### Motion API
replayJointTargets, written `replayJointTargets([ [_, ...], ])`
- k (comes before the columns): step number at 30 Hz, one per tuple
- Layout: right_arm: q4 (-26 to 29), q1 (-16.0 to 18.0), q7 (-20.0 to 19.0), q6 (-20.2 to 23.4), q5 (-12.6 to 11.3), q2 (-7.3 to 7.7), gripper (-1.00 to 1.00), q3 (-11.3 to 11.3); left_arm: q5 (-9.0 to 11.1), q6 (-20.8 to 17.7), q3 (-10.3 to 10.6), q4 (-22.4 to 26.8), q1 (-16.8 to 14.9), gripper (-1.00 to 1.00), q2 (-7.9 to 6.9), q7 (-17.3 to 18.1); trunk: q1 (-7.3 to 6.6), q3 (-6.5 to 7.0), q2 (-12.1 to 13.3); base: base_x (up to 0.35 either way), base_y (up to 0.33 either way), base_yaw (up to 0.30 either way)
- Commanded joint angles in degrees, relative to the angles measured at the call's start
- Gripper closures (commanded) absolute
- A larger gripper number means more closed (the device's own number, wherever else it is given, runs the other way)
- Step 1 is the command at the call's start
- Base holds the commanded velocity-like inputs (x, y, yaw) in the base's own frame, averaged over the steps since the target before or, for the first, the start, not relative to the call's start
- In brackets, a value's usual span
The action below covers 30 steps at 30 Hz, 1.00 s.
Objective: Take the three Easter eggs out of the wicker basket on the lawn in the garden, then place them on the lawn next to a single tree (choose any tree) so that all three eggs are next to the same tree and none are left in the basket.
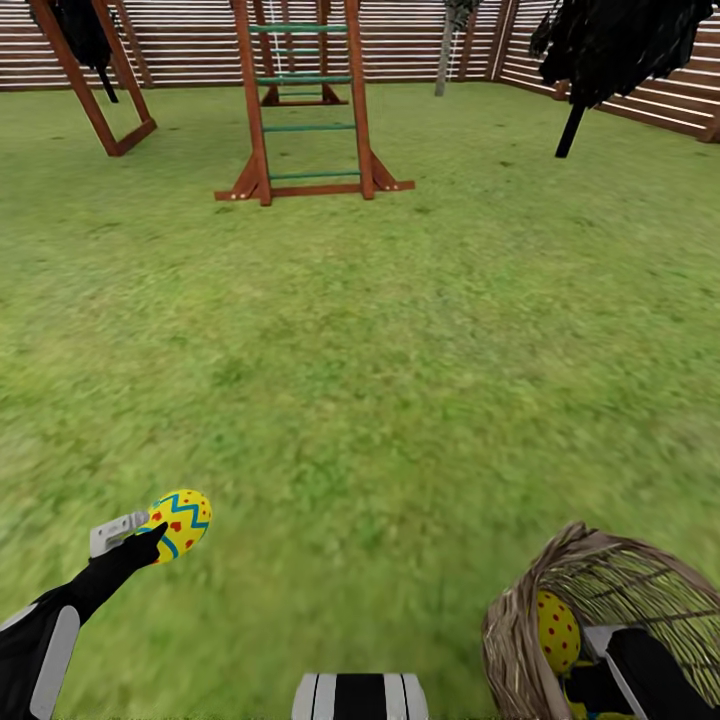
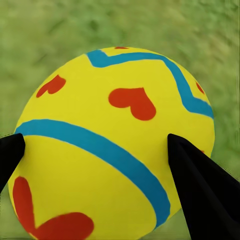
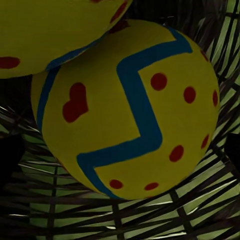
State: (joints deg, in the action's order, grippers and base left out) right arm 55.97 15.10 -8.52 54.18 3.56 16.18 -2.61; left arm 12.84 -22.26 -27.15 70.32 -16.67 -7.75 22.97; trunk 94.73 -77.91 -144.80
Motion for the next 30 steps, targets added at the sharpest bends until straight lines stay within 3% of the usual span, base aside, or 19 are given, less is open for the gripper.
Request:
replayJointTargets([
  [1, 0.2, 0.0, -0.4, 0.2, 0.4, 0.04, -1.00, -0.2, 0.5, -0.5, -0.1, 0.0, 0.0, 1.00, 0.01, 0.1, 0.01, -0.27, 0.0, 0.000, 0.000, 0.000],
  [20, 2.3, 0.0, -0.3, 0.1, 0.4, 0.26, -1.00, -0.1, 0.5, -0.6, 0.0, -0.4, 0.0, 1.00, 0.29, 0.1, 0.50, -4.48, -0.3, 0.000, 0.000, 0.000],
  [25, 2.4, 0.0, -0.3, 0.1, 0.4, 0.24, -1.00, -0.1, 0.5, -0.6, 0.1, -0.3, 0.0, 1.00, 1.14, 0.1, 0.63, -5.59, -0.4, 0.000, 0.000, 0.000],
  [29, 2.4, 0.0, -0.3, 0.0, 0.5, 0.17, -1.00, 0.0, 0.5, -0.6, 0.1, -0.2, 0.0, 1.00, 1.15, 0.1, 0.63, -5.59, -0.4, 0.000, 0.000, 0.000],
  [30, 2.5, 0.0, -0.3, -0.1, 0.5, 0.17, 1.00, 0.0, 0.5, -0.6, 0.1, -0.3, 0.0, 1.00, 1.15, 0.1, 0.63, -5.59, -0.4, 0.000, 0.000, 0.000],
])
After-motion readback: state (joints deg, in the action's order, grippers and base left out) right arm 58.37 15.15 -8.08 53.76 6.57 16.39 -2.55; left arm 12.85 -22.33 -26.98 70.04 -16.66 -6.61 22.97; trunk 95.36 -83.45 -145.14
